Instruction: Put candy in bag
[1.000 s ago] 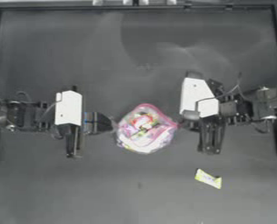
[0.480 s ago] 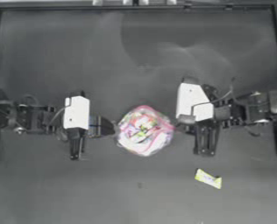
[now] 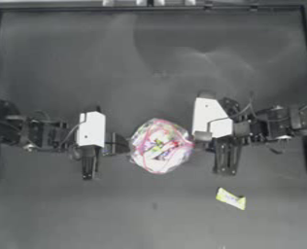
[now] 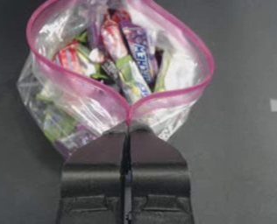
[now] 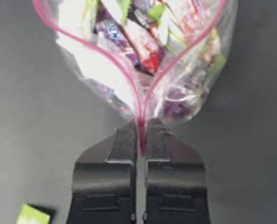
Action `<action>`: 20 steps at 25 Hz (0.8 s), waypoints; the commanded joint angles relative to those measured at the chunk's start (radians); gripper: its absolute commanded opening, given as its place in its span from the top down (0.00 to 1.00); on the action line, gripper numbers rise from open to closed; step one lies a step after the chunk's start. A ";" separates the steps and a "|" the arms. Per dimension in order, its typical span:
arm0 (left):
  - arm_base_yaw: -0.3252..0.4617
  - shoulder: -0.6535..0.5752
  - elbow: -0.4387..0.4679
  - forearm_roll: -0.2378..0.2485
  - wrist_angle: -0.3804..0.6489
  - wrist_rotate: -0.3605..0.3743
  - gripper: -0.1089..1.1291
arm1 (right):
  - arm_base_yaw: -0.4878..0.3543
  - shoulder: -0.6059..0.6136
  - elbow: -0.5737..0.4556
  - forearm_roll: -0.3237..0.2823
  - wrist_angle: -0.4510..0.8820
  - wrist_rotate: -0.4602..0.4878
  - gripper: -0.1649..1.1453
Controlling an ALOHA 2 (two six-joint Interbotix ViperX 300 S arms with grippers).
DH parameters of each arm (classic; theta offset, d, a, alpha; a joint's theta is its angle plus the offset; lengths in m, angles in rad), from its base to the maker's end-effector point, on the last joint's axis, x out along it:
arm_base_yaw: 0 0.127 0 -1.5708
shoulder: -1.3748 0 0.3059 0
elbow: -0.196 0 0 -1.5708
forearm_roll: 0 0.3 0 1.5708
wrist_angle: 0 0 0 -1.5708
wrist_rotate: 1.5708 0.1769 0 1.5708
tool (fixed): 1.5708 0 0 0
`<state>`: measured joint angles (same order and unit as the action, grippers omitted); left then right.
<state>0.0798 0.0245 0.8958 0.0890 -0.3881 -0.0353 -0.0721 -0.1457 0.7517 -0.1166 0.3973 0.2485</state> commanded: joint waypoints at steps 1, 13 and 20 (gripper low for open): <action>0.005 0.002 -0.018 -0.005 -0.026 0.002 0.88 | -0.005 -0.005 0.000 0.003 -0.020 0.002 0.77; 0.006 0.017 -0.035 -0.008 -0.038 0.005 0.88 | -0.006 0.006 0.000 0.005 -0.043 0.000 0.71; 0.006 0.017 -0.034 -0.008 -0.034 0.003 0.88 | -0.005 -0.008 -0.003 0.012 -0.044 0.003 0.32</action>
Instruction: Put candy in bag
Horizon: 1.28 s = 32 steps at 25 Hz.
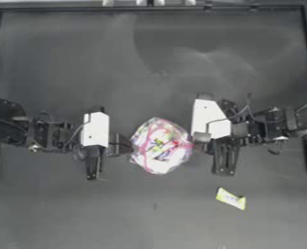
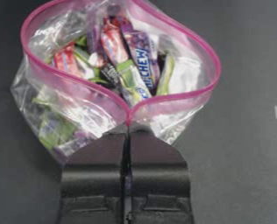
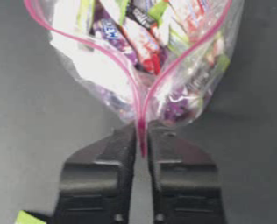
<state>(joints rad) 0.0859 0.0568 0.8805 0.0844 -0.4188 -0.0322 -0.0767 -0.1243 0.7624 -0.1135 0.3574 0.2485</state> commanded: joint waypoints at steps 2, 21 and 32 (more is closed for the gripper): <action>0.002 -0.015 -0.018 -0.003 -0.003 0.000 0.88 | 0.000 -0.034 -0.015 0.018 -0.003 0.002 0.22; 0.000 -0.014 -0.015 -0.003 -0.003 0.000 0.88 | 0.117 -0.206 0.077 0.193 0.247 0.092 0.10; 0.000 -0.012 -0.015 -0.003 -0.003 0.000 0.88 | 0.310 -0.190 0.086 0.032 0.262 0.399 0.10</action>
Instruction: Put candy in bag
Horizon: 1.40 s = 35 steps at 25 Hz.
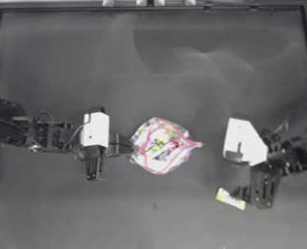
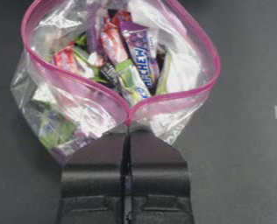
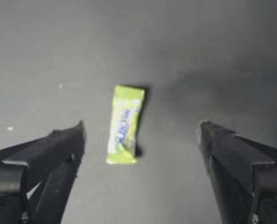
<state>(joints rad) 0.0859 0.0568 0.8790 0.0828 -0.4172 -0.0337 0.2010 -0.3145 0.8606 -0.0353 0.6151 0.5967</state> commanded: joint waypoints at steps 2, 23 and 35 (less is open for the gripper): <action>0.000 -0.012 -0.012 -0.002 -0.005 0.002 0.88 | 0.057 0.015 -0.015 -0.081 0.012 0.101 0.10; 0.000 -0.003 -0.020 -0.002 -0.005 0.000 0.88 | 0.146 0.215 -0.071 -0.150 0.006 0.235 0.10; 0.000 -0.003 -0.020 -0.002 -0.005 0.000 0.88 | 0.160 0.252 -0.072 -0.225 0.003 0.342 0.10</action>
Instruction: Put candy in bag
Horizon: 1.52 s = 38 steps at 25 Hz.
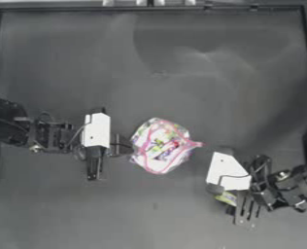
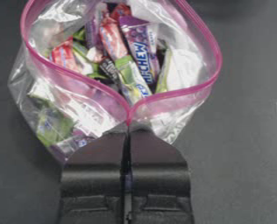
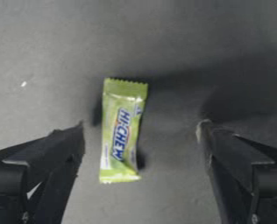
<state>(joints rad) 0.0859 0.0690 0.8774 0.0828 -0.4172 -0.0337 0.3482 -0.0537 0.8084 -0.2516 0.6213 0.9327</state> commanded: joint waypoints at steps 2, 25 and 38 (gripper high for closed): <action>0.000 -0.015 -0.018 -0.002 -0.005 0.000 0.88 | 0.015 -0.002 -0.023 -0.003 -0.005 0.008 0.10; 0.000 -0.015 -0.018 -0.002 -0.005 -0.002 0.88 | 0.046 0.049 -0.029 -0.014 0.015 0.066 0.51; 0.000 -0.015 -0.018 -0.002 -0.006 -0.002 0.88 | 0.041 -0.118 -0.067 -0.081 0.044 0.060 0.51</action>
<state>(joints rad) 0.0859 0.0690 0.8774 0.0828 -0.4188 -0.0337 0.3927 -0.1227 0.7716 -0.3083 0.6565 0.9940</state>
